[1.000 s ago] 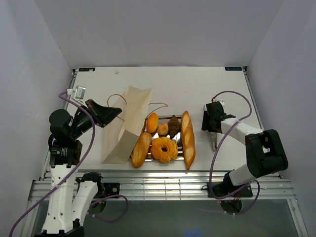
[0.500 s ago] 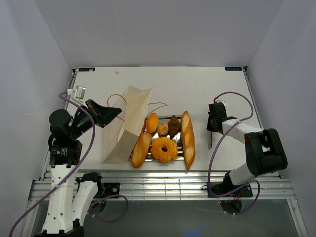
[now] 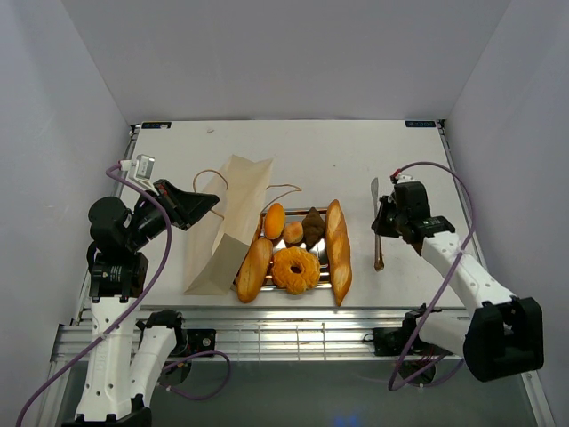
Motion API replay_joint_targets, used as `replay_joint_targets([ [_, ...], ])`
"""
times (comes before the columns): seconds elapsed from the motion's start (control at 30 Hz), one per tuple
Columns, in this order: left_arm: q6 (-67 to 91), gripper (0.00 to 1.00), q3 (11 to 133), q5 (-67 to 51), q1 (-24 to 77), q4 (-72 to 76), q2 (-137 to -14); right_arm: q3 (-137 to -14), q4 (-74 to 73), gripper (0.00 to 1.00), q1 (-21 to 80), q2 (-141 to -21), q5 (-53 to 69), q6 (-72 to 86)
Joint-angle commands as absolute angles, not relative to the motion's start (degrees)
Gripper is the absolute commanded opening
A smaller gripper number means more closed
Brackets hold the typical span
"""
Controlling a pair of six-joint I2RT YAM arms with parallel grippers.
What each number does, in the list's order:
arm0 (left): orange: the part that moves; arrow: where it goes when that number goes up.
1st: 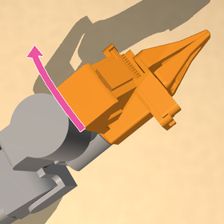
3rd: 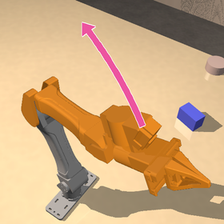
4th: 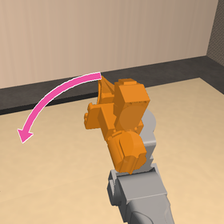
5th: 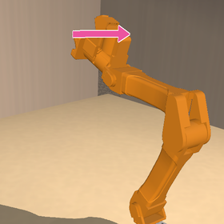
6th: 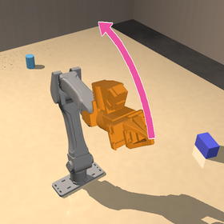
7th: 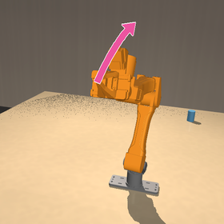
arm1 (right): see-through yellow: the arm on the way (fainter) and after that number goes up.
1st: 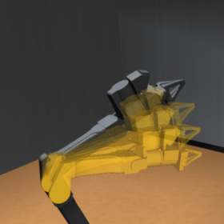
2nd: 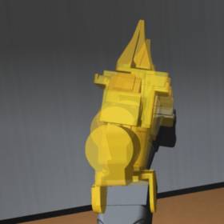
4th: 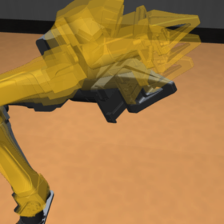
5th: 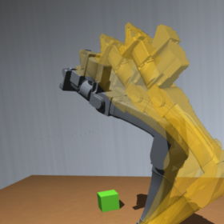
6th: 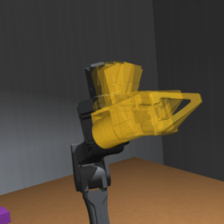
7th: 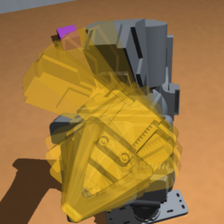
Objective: Place the fake bread into the paper bag
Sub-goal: Pick up the clamp at the center of the board.
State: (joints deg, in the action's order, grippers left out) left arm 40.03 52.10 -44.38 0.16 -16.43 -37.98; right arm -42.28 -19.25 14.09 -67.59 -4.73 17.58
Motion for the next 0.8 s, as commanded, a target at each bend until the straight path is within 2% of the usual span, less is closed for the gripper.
replay_joint_targets([
  [0.0, 39.29, 0.00, 51.68, -44.82, 0.18, -16.52, -37.53, -42.90, -27.06, 0.16, 13.89, -61.10, 6.31, 17.66],
  [0.2, 39.46, 0.00, 51.33, -45.00, 0.18, -16.17, -37.44, -40.26, -33.65, 0.33, 13.97, -49.58, 17.92, 20.30],
  [0.43, 39.55, 0.00, 51.86, -45.00, 0.18, -16.79, -37.09, -37.18, -38.14, 0.36, 13.89, -41.41, 26.27, 24.61],
  [0.77, 39.46, 0.00, 51.86, -44.91, 0.18, -17.31, -36.56, -36.65, -44.82, 0.39, 13.89, -37.79, 26.54, 25.93],
])
